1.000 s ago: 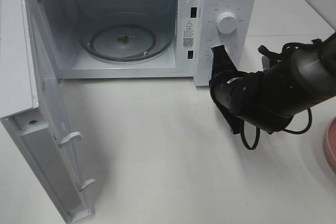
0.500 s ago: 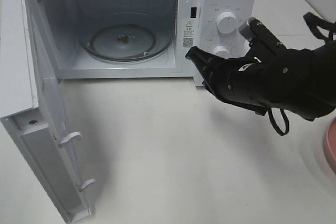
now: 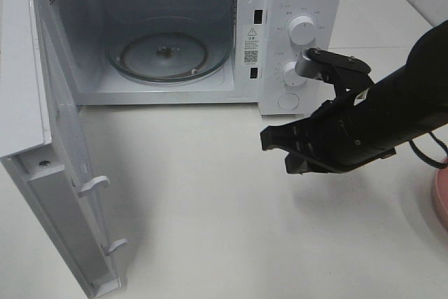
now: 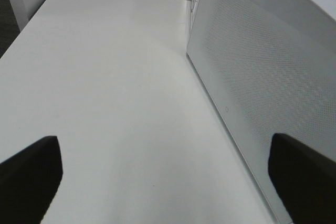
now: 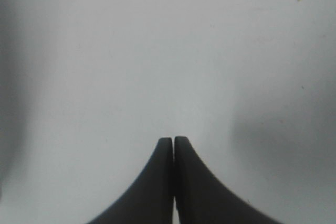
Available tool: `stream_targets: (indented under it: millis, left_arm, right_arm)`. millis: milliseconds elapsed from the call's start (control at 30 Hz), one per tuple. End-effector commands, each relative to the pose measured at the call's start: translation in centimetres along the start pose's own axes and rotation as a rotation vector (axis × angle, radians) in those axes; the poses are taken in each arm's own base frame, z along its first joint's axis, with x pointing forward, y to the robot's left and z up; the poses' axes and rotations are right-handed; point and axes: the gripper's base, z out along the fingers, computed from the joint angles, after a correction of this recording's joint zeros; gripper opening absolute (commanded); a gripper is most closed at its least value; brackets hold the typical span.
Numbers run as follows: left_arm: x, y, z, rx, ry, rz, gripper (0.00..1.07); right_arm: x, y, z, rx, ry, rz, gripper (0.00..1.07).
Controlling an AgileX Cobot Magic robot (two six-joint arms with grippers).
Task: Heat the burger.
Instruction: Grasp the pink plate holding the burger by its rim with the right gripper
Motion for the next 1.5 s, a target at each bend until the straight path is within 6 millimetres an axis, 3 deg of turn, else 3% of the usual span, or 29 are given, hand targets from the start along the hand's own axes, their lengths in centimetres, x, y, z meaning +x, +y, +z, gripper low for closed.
stream_targets:
  millis: [33, 400, 700, 1167, 1267, 1300, 1333, 1367, 1400, 1433, 1467, 1500]
  left_arm:
    - [0.0, 0.0, -0.3, 0.007, -0.029, -0.002, 1.00]
    - [0.0, 0.0, -0.3, 0.007, -0.029, -0.002, 1.00]
    - [0.0, 0.0, -0.3, 0.007, -0.029, -0.002, 1.00]
    - [0.0, 0.0, -0.3, 0.007, -0.029, -0.002, 1.00]
    - [0.0, 0.0, -0.3, 0.007, -0.029, -0.002, 1.00]
    - [0.0, 0.0, -0.3, 0.007, -0.029, -0.002, 1.00]
    - [0.0, 0.0, -0.3, 0.007, -0.029, -0.002, 1.00]
    - [0.0, 0.0, -0.3, 0.007, -0.029, -0.002, 1.00]
    - [0.0, 0.0, -0.3, 0.007, -0.029, -0.002, 1.00]
    - [0.0, 0.0, -0.3, 0.007, -0.029, -0.002, 1.00]
    - [0.0, 0.0, -0.3, 0.007, -0.029, -0.002, 1.00]
    - [0.0, 0.0, -0.3, 0.007, -0.029, -0.002, 1.00]
  right_arm:
    - [1.3, -0.4, -1.7, 0.023, 0.126, -0.128, 0.01]
    - [3.1, -1.5, -4.9, 0.155, 0.309, -0.279, 0.04]
    - [2.2, -4.5, -8.2, 0.245, 0.192, -0.138, 0.06]
    - [2.3, -9.3, -10.3, 0.424, 0.235, -0.063, 0.15]
    - [2.2, -9.7, -10.4, 0.451, 0.228, -0.076, 0.24]
    - [2.1, -9.8, -10.4, 0.458, 0.225, -0.084, 0.29]
    - [2.0, -9.8, -10.4, 0.464, 0.212, -0.094, 0.43]
    - [2.0, -9.8, -10.4, 0.464, 0.212, -0.094, 0.43]
    - [1.9, -9.8, -10.4, 0.464, 0.199, -0.099, 0.58]
    - [1.8, -9.8, -10.4, 0.461, 0.190, -0.099, 0.68]
    - [1.8, -9.8, -10.4, 0.461, 0.190, -0.099, 0.68]
    - [1.7, -9.8, -10.4, 0.460, 0.181, -0.101, 0.83]
